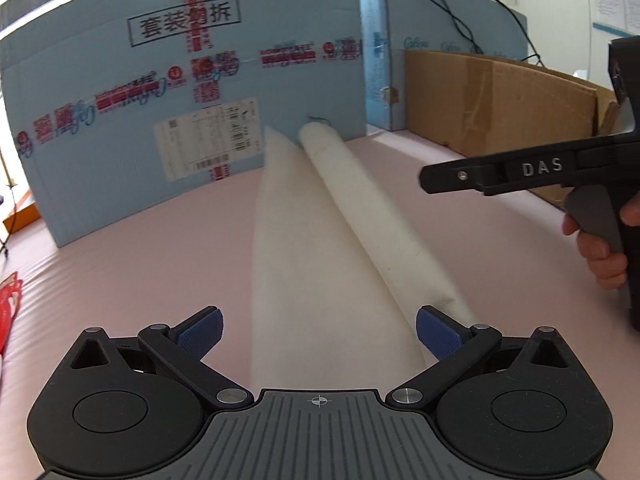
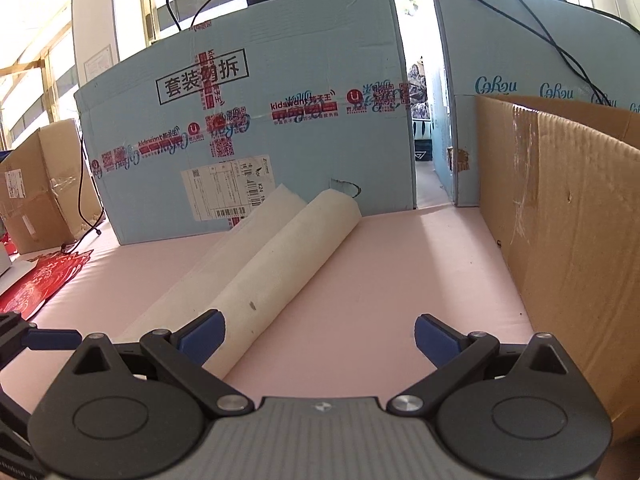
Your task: Fold shopping bag
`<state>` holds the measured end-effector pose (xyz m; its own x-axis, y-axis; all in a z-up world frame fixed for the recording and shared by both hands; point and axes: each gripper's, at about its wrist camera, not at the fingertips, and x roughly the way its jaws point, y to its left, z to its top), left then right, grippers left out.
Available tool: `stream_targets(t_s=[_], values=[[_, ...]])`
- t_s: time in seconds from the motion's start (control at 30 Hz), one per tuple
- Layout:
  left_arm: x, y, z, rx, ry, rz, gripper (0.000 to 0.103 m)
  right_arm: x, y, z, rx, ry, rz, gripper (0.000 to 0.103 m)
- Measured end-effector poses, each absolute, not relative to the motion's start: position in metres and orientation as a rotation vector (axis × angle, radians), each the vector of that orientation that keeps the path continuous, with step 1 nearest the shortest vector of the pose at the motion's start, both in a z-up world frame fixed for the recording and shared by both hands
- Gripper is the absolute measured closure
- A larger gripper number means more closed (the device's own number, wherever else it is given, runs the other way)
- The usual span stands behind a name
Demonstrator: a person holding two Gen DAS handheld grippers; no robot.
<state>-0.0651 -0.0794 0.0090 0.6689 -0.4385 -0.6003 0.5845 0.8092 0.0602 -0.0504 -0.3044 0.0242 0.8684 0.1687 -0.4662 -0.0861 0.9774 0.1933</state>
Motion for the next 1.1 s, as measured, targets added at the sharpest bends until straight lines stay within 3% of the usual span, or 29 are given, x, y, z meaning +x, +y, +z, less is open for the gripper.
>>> stream_targets(t_s=[0.23, 0.4, 0.67, 1.1], values=[[-0.094, -0.098, 0.016, 0.301, 0.507, -0.72, 0.0, -0.074, -0.316, 0.039, 0.184, 0.423, 0.142, 0.0], [-0.096, -0.055, 0.034, 0.17, 0.437, -0.619, 0.0, -0.087, -0.315, 0.046, 0.187, 0.421, 0.173, 0.0], [-0.068, 0.002, 0.027, -0.084, 0.498, -0.357, 0.0, -0.083, -0.262, 0.046, 0.112, 0.523, 0.233, 0.0], [-0.059, 0.007, 0.015, -0.149, 0.544, -0.409, 0.0, -0.094, -0.223, 0.016, -0.162, 0.656, 0.07, 0.004]])
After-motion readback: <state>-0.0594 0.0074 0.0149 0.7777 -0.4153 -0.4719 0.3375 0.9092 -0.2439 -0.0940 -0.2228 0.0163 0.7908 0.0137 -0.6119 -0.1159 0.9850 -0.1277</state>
